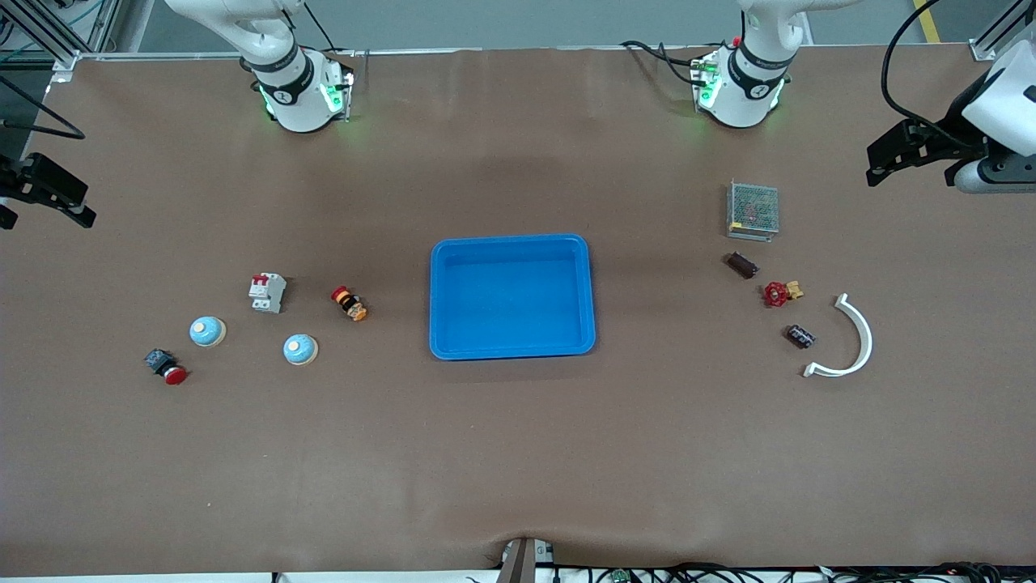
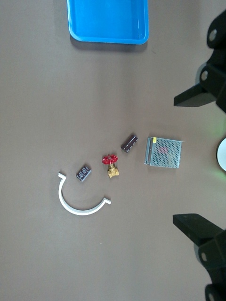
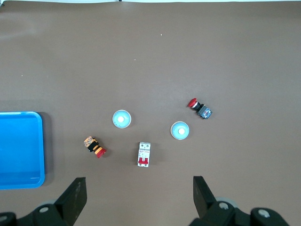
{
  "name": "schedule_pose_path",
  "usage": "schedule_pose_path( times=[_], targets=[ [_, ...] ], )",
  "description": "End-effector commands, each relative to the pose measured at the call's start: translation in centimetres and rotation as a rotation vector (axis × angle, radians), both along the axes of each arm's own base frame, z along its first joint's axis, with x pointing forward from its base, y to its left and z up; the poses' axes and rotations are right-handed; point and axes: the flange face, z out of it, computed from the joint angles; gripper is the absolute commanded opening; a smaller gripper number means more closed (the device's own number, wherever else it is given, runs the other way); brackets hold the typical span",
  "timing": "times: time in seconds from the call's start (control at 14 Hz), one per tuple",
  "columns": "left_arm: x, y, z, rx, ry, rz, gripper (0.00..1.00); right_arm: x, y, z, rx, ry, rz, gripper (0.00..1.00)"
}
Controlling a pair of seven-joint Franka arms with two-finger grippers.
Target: Place electrolytic capacitor and blue bell in tray
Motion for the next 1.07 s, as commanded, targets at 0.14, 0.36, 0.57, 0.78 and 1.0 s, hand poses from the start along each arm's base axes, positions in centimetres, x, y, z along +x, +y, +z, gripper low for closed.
schedule_pose_path(
  times=[0.14, 0.36, 0.57, 0.78, 1.0],
  targets=[
    [-0.3, 0.2, 0.6, 0.011, 0.004, 0.001, 1.0, 0.3, -0.1, 0.4, 0.009, -0.002, -0.013, 1.0],
    [-0.1, 0.4, -0.4, 0.02, 0.032, 0.008, 1.0, 0.6, 0.2, 0.1, 0.009, 0.002, -0.009, 1.0],
    [0.1, 0.4, -3.1, 0.025, 0.112, 0.015, 1.0, 0.6, 0.2, 0.1, 0.009, 0.002, -0.009, 1.0],
    [0.4, 0.3, -6.1, 0.03, 0.166, 0.012, 1.0, 0.6, 0.4, 0.1, 0.009, 0.004, -0.006, 1.0],
    [0.0, 0.2, -8.6, 0.039, 0.189, 0.034, 1.0, 0.6, -0.1, 0.0, 0.01, 0.005, -0.004, 1.0]
  ],
)
